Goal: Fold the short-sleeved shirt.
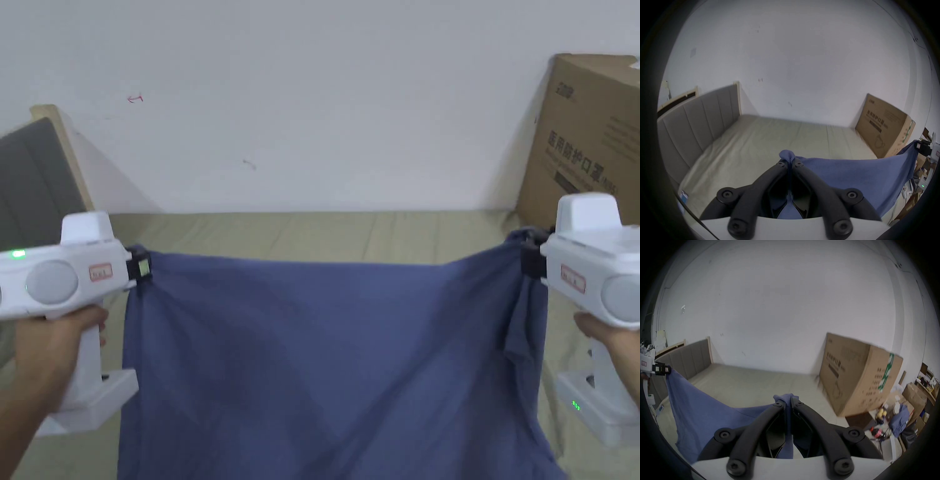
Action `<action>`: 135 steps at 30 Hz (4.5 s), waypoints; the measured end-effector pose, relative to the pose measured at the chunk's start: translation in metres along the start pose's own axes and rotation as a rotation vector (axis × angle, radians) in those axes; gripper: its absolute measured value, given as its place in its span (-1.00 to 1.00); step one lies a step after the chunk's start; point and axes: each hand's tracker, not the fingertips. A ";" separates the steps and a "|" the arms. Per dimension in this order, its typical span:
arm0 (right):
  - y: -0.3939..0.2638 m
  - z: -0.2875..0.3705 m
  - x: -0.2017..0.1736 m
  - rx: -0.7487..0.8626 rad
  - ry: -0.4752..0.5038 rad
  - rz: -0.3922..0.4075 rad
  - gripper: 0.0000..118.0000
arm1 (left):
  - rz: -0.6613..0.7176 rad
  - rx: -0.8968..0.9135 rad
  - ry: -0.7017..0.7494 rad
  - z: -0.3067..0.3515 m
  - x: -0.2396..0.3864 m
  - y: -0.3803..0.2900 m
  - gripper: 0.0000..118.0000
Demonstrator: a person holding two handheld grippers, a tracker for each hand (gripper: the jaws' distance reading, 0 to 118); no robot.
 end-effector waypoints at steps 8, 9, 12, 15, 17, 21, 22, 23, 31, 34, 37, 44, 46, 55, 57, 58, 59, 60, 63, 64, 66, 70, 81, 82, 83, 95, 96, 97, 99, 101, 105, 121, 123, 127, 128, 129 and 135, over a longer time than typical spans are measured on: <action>0.100 0.006 -0.005 0.178 0.008 0.009 -0.95 | -0.026 0.188 0.052 0.047 -0.001 0.107 -0.99; 0.110 0.006 -0.005 0.195 0.011 0.008 -0.95 | -0.027 0.208 0.057 0.049 -0.001 0.117 -0.99; 0.141 -0.001 -0.004 0.257 -0.002 0.022 -0.95 | -0.021 0.255 0.059 0.050 0.000 0.152 -0.99; 0.169 -0.014 -0.001 0.293 -0.004 0.011 -0.95 | -0.031 0.283 0.076 0.044 0.005 0.181 -0.99; 0.188 -0.023 0.002 0.311 -0.011 0.004 -0.95 | -0.043 0.314 0.090 0.035 0.007 0.197 -0.99; 0.215 -0.041 0.006 0.360 -0.020 -0.013 -0.95 | -0.046 0.354 0.098 0.016 0.010 0.220 -0.99; 0.218 -0.047 0.005 0.369 -0.017 -0.021 -0.94 | -0.053 0.367 0.103 0.010 0.012 0.224 -0.99; 0.220 -0.052 0.006 0.375 -0.014 -0.029 -0.94 | -0.062 0.369 0.111 0.003 0.014 0.226 -0.99; 0.172 -0.124 0.010 0.303 -0.002 -0.073 -0.94 | -0.089 0.326 0.130 -0.086 0.023 0.198 -0.99; 0.134 -0.153 0.011 0.244 0.024 -0.110 -0.94 | -0.103 0.293 0.133 -0.122 0.023 0.169 -0.99; 0.094 -0.179 0.012 0.171 0.054 -0.154 -0.94 | -0.123 0.243 0.135 -0.151 0.022 0.133 -0.99; 0.002 -0.196 0.003 0.034 0.092 -0.202 -0.94 | -0.095 0.110 0.104 -0.181 0.007 0.045 -0.99; -0.022 -0.187 0.002 0.004 0.096 -0.224 -0.94 | -0.091 0.081 0.092 -0.177 0.002 0.017 -0.99; -0.132 -0.094 -0.005 -0.159 0.138 -0.273 -0.94 | -0.061 -0.133 0.086 -0.110 -0.028 -0.121 -0.99; -0.155 -0.070 -0.008 -0.187 0.154 -0.281 -0.94 | -0.040 -0.176 0.096 -0.098 -0.040 -0.152 -0.99; -0.166 -0.057 -0.008 -0.208 0.163 -0.277 -0.95 | -0.040 -0.189 0.098 -0.088 -0.043 -0.166 -0.99; -0.178 -0.045 -0.010 -0.229 0.171 -0.270 -0.95 | -0.039 -0.213 0.104 -0.077 -0.045 -0.180 -0.99; -0.187 -0.034 -0.013 -0.242 0.169 -0.271 -0.94 | -0.037 -0.227 0.107 -0.064 -0.045 -0.192 -0.99; -0.218 -0.002 -0.010 -0.312 0.178 -0.296 -0.94 | -0.036 -0.273 0.114 -0.033 -0.050 -0.227 -0.99; -0.228 0.011 -0.011 -0.318 0.180 -0.306 -0.94 | -0.036 -0.286 0.121 -0.022 -0.052 -0.239 -0.99; -0.247 0.033 -0.011 -0.337 0.175 -0.313 -0.94 | -0.039 -0.307 0.124 -0.003 -0.056 -0.259 -0.99; -0.281 0.072 -0.012 -0.379 0.164 -0.341 -0.94 | -0.038 -0.356 0.131 0.033 -0.060 -0.297 -0.99; -0.351 0.120 -0.018 -0.531 0.104 -0.391 -0.94 | -0.048 -0.440 0.139 0.084 -0.075 -0.360 -0.99; -0.358 0.118 -0.022 -0.560 0.094 -0.392 -0.94 | -0.047 -0.446 0.140 0.084 -0.075 -0.365 -0.99; -0.365 0.115 -0.023 -0.591 0.079 -0.397 -0.94 | -0.050 -0.456 0.143 0.082 -0.074 -0.369 -0.99; -0.344 0.114 -0.041 -0.601 -0.008 -0.309 0.37 | 0.008 -0.446 0.175 0.090 -0.058 -0.348 0.58; -0.331 0.117 -0.042 -0.559 0.003 -0.287 0.37 | 0.021 -0.403 0.158 0.095 -0.055 -0.337 0.67; -0.315 0.120 -0.043 -0.501 0.010 -0.265 0.60 | 0.033 -0.346 0.143 0.101 -0.051 -0.323 0.81; -0.276 0.131 -0.051 -0.394 0.027 -0.220 0.65 | 0.030 -0.244 0.129 0.113 -0.041 -0.294 0.83; -0.239 0.137 -0.056 -0.281 0.028 -0.175 0.65 | 0.000 -0.128 0.113 0.128 -0.023 -0.259 0.83; -0.182 0.151 -0.071 -0.073 0.013 -0.136 0.65 | -0.042 0.078 0.092 0.146 0.003 -0.214 0.83; -0.153 0.170 -0.101 0.100 -0.012 -0.078 -1.00 | -0.076 0.178 -0.015 0.151 0.040 -0.207 -1.00; -0.152 0.169 -0.100 0.097 -0.016 -0.067 -1.00 | -0.077 0.145 -0.003 0.147 0.035 -0.210 -1.00; -0.152 0.169 -0.098 0.097 -0.011 -0.068 -1.00 | -0.032 -0.042 0.012 0.134 0.015 -0.220 -1.00; -0.152 0.169 -0.098 0.095 -0.010 -0.075 -1.00 | 0.005 -0.086 0.027 0.131 0.007 -0.226 -1.00; -0.153 0.168 -0.097 0.090 -0.009 -0.078 -1.00 | 0.047 -0.137 0.024 0.126 -0.003 -0.233 -1.00; -0.163 0.160 -0.096 0.048 -0.008 -0.085 -1.00 | 0.015 -0.313 0.078 0.115 -0.044 -0.288 -0.99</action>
